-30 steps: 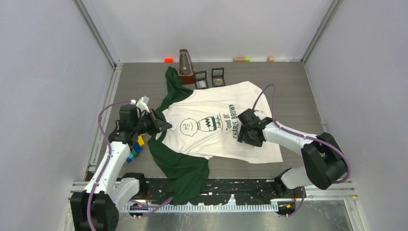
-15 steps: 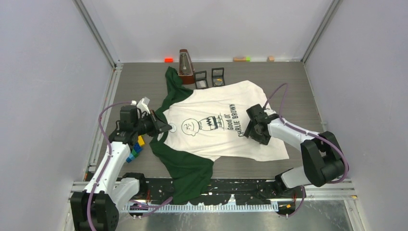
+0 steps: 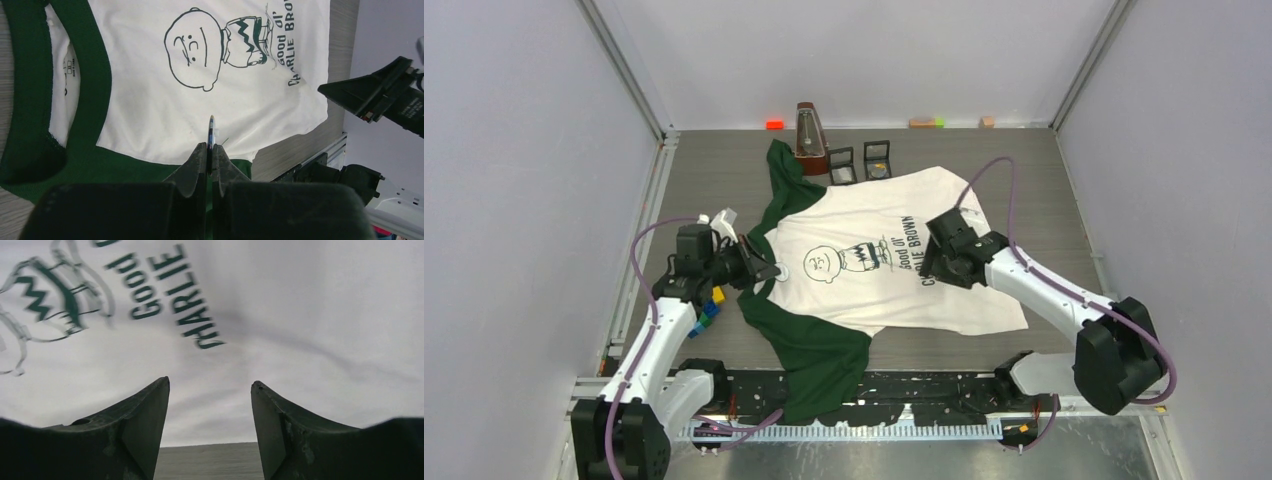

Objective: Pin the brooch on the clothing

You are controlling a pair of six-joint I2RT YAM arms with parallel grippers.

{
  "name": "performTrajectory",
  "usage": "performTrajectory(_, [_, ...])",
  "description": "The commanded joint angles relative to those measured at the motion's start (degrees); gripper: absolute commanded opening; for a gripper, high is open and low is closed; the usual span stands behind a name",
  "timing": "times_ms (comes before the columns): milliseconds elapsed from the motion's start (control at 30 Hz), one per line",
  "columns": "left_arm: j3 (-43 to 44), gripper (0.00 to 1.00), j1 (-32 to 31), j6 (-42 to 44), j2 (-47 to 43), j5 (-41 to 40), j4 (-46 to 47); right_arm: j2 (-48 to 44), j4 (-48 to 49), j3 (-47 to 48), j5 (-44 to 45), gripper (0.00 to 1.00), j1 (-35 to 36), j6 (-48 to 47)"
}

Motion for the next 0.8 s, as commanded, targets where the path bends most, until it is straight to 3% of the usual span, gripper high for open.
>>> performTrajectory(0, [-1.32, 0.00, -0.21, -0.23, -1.09, -0.96, 2.64, 2.34, 8.67, 6.55, -1.30, 0.65, 8.61, -1.23])
performTrajectory(300, [-2.62, 0.00, -0.19, -2.28, -2.95, -6.11, 1.73, 24.35, 13.67, 23.35, -1.12, 0.59, 24.39, -4.14])
performTrajectory(567, [-4.25, 0.00, -0.17, -2.70, -4.85, -10.77, 0.46, 37.73, 14.23, 34.91, -2.09, 0.55, 30.51, -5.48])
performTrajectory(767, [-5.28, 0.00, -0.13, -2.81, -4.99, -11.38, 0.67, 42.03, 13.54, 38.21, -2.94, 0.52, 32.16, -5.96])
